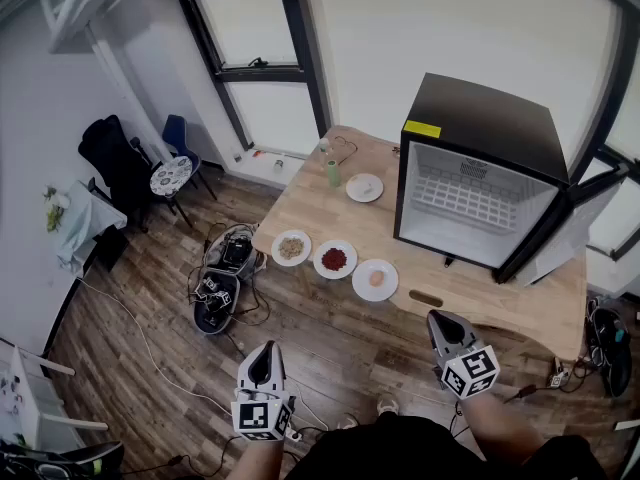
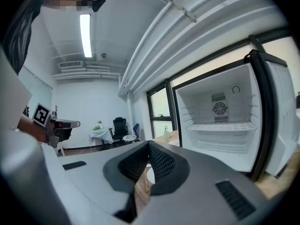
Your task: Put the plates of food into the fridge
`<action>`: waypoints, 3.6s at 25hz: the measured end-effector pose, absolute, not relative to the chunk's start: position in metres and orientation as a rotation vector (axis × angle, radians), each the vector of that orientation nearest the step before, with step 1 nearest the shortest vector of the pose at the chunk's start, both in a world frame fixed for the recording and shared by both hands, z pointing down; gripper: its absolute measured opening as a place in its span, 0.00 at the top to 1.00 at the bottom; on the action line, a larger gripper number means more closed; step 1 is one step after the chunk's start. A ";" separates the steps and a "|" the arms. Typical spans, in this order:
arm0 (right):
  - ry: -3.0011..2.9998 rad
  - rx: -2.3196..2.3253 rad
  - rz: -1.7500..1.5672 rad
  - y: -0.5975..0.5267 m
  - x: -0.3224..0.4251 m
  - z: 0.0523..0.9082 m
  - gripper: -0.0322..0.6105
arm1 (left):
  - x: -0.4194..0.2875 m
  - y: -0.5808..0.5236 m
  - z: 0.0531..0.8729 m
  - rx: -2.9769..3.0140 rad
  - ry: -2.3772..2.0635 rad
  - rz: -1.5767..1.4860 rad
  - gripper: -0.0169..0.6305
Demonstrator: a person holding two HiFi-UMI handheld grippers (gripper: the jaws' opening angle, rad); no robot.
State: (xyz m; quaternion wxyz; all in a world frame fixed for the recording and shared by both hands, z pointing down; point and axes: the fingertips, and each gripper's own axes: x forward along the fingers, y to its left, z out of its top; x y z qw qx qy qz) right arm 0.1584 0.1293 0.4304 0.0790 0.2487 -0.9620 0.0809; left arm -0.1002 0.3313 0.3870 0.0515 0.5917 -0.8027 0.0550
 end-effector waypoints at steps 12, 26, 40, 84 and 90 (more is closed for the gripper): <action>-2.894 0.728 0.286 0.103 0.170 0.441 0.92 | -0.088 0.312 0.383 1.797 -2.473 0.171 0.97; -2.929 0.755 0.350 0.061 0.178 0.445 0.92 | -0.086 0.251 0.383 1.876 -2.436 0.203 0.97; -2.794 1.112 0.415 0.031 0.133 0.460 0.92 | -0.170 0.134 0.387 2.227 -2.157 0.177 0.97; -2.227 1.679 1.665 0.064 0.047 0.708 0.71 | -0.174 -0.017 0.473 2.688 -1.467 0.371 0.97; -2.168 1.649 1.842 0.050 0.042 0.732 0.71 | -0.167 -0.025 0.472 2.697 -1.456 0.403 0.97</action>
